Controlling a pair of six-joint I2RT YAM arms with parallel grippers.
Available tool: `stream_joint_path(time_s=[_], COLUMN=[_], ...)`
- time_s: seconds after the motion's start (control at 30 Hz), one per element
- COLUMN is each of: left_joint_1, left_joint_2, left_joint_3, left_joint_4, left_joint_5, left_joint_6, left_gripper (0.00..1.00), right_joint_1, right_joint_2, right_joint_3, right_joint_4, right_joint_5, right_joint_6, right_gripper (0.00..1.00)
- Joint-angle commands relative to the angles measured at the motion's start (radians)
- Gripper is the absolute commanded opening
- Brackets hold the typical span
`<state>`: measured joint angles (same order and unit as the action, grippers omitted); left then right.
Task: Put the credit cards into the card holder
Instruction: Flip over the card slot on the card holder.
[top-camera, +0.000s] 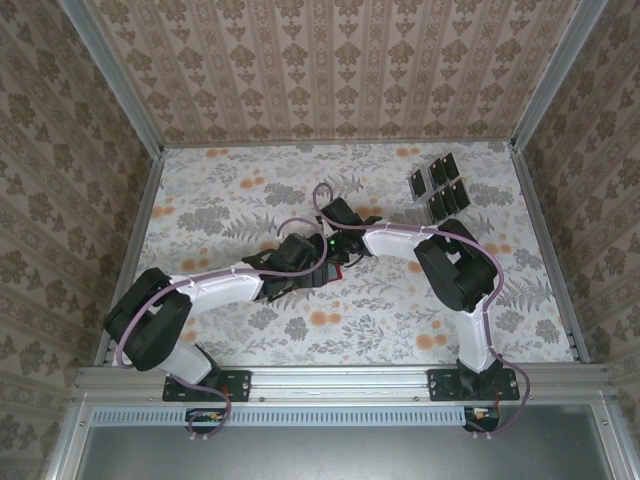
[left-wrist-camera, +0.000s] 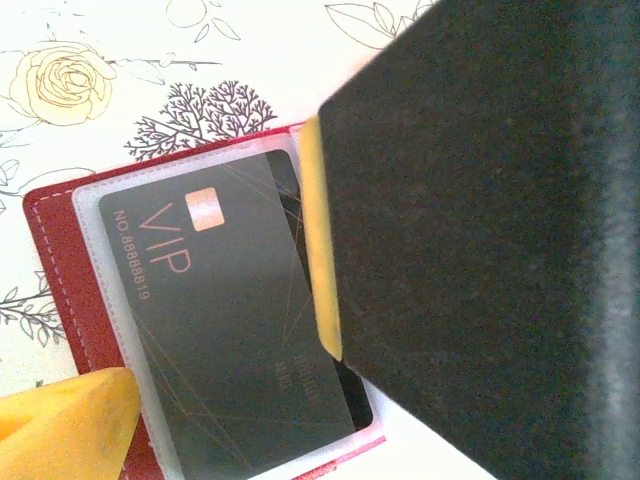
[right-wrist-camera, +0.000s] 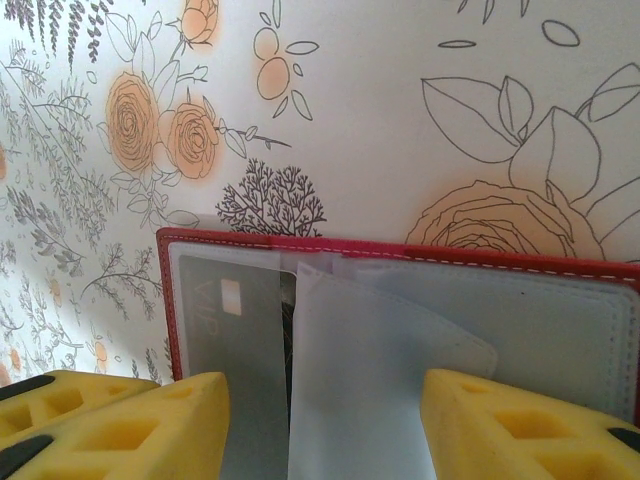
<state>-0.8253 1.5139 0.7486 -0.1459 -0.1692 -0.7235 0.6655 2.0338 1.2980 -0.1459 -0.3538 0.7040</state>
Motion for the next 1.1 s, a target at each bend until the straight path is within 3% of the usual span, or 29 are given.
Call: stream_joint_path(time_s=[0.0,0.5,1.07], left_joint_1=[-0.01,-0.006,-0.001], left_joint_2=[0.029,0.063,0.065], left_joint_3=[0.031,-0.021,-0.033], left_joint_4=[0.006,0.009,0.017], left_joint_5=[-0.029,-0.064,-0.058], left_joint_6=[0.021,-0.006,-0.004], left_gripper=[1.0,1.0,1.0], right_joint_1=[0.008,-0.02,-0.046], right_joint_2=[0.02,-0.038,-0.116], right_joint_3=[-0.029,0.003,-0.102], right_joint_4=[-0.034,-0.036,0.004], right_joint_5=[-0.022,-0.042,-0.031], right_joint_6=[0.014,0.025,0.043], right_gripper=[0.56,0.56,0.56])
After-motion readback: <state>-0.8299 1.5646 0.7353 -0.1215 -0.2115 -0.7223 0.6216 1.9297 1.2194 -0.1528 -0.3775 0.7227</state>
